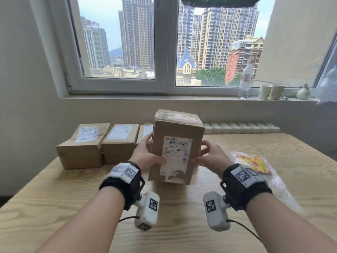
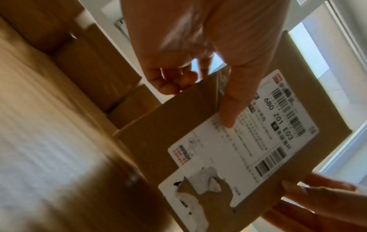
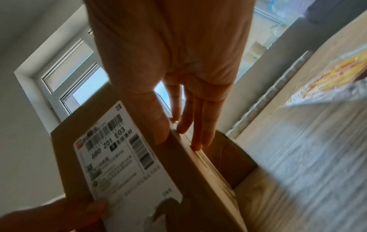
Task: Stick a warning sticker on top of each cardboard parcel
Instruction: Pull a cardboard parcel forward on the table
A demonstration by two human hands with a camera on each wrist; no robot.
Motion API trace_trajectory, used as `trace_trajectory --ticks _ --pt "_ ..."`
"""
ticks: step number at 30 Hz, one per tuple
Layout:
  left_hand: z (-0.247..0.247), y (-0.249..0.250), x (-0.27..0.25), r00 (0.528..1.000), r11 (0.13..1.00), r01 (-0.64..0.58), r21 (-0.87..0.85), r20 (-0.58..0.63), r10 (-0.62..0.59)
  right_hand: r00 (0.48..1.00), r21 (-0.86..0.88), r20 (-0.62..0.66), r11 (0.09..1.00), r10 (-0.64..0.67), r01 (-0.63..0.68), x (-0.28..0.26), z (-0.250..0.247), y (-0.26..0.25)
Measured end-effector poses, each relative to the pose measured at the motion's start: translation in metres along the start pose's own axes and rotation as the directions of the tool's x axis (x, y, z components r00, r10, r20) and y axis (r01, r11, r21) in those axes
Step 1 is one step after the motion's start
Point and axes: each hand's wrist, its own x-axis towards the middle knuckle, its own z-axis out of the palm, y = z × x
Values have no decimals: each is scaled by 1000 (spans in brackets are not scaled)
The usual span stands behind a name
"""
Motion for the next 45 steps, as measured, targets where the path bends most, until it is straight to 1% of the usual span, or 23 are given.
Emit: trace_trajectory --ticks 3,6,12,19,21,24,26,27,29,31,34,37,39,42,44,45 --pt "-20 -18 -8 995 998 66 -13 -76 -67 1000 -17 31 1000 -1 2 5 26 -6" --pt "-32 -27 -9 985 996 93 3 -145 -92 997 -36 69 999 18 -15 12 46 -11" --pt "-37 -30 -4 974 989 142 52 -185 -130 998 -67 61 998 21 -17 17 60 -12" --pt "-33 -30 -6 961 970 207 128 -215 -177 998 -77 53 997 16 -12 11 56 -7" --pt "-33 -30 -10 947 959 251 128 -238 -216 999 -109 32 994 8 -5 6 51 -4" --pt "-37 -33 -19 900 947 313 75 -343 -270 1000 -125 6 992 21 -20 -2 38 3" --pt "-38 -32 -28 875 943 328 54 -395 -281 999 -115 -7 992 42 -42 -10 28 9" --pt "-36 -32 -34 872 943 331 43 -395 -288 999 -124 -21 991 47 -50 -14 23 12" --pt "-24 -28 -44 887 940 338 41 -349 -304 997 -152 -56 986 56 -64 -22 10 20" --pt "-4 -20 -48 913 943 331 39 -265 -310 994 -179 -82 980 71 -84 -27 -2 28" --pt "36 0 -47 943 944 329 34 -66 -327 987 -241 -123 961 106 -133 -38 -25 40" --pt "76 15 -40 946 948 305 87 85 -312 975 -334 -150 920 164 -206 -46 -48 56" --pt "98 18 -34 945 954 272 126 151 -290 965 -448 -142 855 221 -261 -49 -61 68" --pt "124 15 -26 936 956 247 158 216 -278 939 -616 -111 719 326 -322 -52 -73 88" --pt "136 11 -21 927 957 239 165 254 -275 920 -675 -143 644 364 -359 -51 -76 103" --pt "139 9 -19 923 958 233 169 273 -273 913 -677 -170 629 371 -382 -50 -76 110"
